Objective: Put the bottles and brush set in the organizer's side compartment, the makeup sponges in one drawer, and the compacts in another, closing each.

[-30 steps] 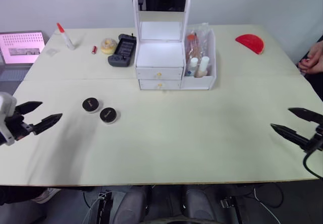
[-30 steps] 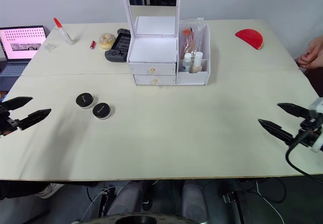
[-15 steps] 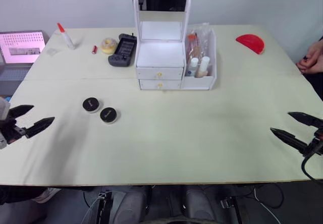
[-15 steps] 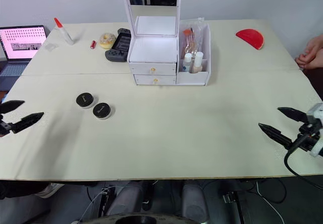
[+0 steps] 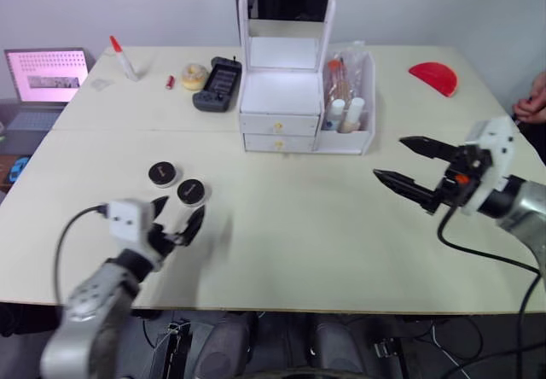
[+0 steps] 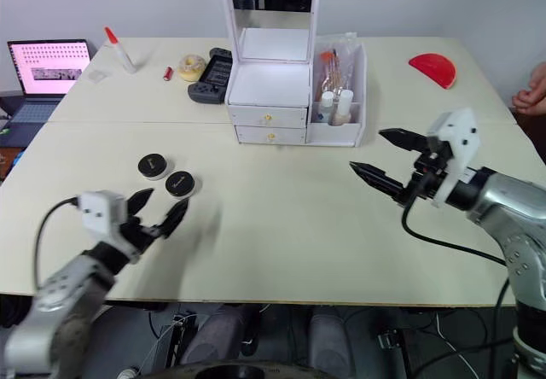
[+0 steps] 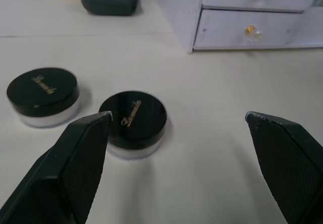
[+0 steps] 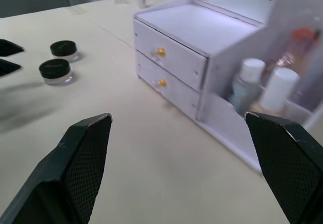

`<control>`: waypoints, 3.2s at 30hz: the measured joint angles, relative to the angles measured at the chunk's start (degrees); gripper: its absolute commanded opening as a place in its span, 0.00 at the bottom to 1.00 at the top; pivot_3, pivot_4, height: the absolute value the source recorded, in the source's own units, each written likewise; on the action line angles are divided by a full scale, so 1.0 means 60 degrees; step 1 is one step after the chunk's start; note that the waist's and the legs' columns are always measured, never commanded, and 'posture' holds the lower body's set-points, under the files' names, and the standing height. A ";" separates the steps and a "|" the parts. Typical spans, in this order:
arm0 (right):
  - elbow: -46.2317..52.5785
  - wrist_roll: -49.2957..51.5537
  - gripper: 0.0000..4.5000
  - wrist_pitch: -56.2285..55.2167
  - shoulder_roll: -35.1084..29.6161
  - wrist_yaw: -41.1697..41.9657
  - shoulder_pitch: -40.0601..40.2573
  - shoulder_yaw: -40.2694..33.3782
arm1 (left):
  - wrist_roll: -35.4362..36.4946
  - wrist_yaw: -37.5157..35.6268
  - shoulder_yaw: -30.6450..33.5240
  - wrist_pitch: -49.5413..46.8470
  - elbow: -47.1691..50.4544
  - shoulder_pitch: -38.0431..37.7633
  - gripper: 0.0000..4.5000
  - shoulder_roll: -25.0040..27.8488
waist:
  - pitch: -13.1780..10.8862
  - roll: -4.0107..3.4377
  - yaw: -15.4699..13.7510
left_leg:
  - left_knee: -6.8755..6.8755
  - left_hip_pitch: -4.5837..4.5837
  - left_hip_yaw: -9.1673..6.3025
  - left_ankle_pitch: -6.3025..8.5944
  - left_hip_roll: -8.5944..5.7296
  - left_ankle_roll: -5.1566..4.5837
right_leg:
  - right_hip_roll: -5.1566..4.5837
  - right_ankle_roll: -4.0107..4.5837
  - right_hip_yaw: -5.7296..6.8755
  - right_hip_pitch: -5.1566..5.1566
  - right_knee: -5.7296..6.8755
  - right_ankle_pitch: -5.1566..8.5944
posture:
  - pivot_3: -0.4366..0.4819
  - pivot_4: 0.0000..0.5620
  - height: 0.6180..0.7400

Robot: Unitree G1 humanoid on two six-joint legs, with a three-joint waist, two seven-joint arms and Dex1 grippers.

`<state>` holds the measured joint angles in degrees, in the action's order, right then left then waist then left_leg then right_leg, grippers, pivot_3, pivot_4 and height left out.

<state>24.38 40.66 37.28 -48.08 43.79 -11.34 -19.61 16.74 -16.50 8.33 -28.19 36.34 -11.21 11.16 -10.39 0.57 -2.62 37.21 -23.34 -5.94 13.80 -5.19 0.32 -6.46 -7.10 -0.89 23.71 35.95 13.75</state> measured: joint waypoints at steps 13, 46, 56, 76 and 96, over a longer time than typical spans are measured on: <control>-0.0799 -0.0200 1.00 0.0218 -0.0055 0.0143 -0.1012 0.0694 | -0.2879 0.2441 -0.3365 0.2515 -0.4319 0.2867 0.99 -0.2360 | 0.0000 0.0000 0.0021 | 0.0017 0.0000 -0.0002 0.0002 -0.0003 -0.0012 | 0.0010 -0.0014 0.0015 -0.0012 -0.0007 -0.0007 | 0.48 0.27 0.98; -0.0172 -0.0167 1.00 0.0713 -0.0050 -0.0324 -0.0726 0.0472 | -0.3537 0.4047 -0.2733 0.5425 -1.1495 0.7199 0.99 -0.3528 | -0.0001 0.0002 0.0043 | 0.0010 -0.0004 -0.0004 0.0005 -0.0015 -0.0018 | 0.0004 -0.0073 0.0017 -0.0003 -0.0004 -0.0035 | 0.48 0.27 0.98; -0.0122 -0.0159 1.00 0.0783 -0.0032 -0.0407 -0.0630 0.0478 | -0.3549 0.4041 -0.2777 0.5713 -1.1660 0.7437 0.99 -0.3487 | -0.0001 0.0002 0.0043 | 0.0010 -0.0005 -0.0004 0.0005 -0.0015 -0.0018 | 0.0003 -0.0074 0.0016 -0.0003 -0.0004 -0.0036 | 0.48 0.27 0.98; 0.0019 0.0046 1.00 0.0832 -0.0034 -0.0498 -0.0587 0.0474 | -0.3540 0.3697 -0.2950 0.5714 -1.1493 0.7408 0.07 -0.3487 | -0.0002 0.0003 0.0042 | 0.0009 -0.0005 -0.0005 0.0005 -0.0016 -0.0018 | 0.0004 -0.0074 0.0017 -0.0002 -0.0005 -0.0036 | 0.48 0.27 0.98; -0.0744 0.0152 1.00 0.0558 -0.0298 0.0109 -0.1547 0.0195 | -0.3808 0.1203 -0.4537 0.2455 -0.4568 0.3252 0.07 -0.1872 | 0.0001 -0.0003 0.0041 | 0.0003 -0.0008 -0.0022 0.0005 -0.0016 -0.0017 | 0.0003 -0.0069 0.0021 -0.0004 -0.0007 -0.0034 | 0.48 0.27 0.98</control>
<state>19.91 41.57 40.63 -49.88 44.45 -20.62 -18.44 -6.11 -9.28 -18.90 -13.45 8.93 8.31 -0.07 -10.38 0.55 -2.37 37.23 -23.38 -6.07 13.83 -5.29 0.22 -6.44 -7.51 -0.76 23.68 35.91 13.55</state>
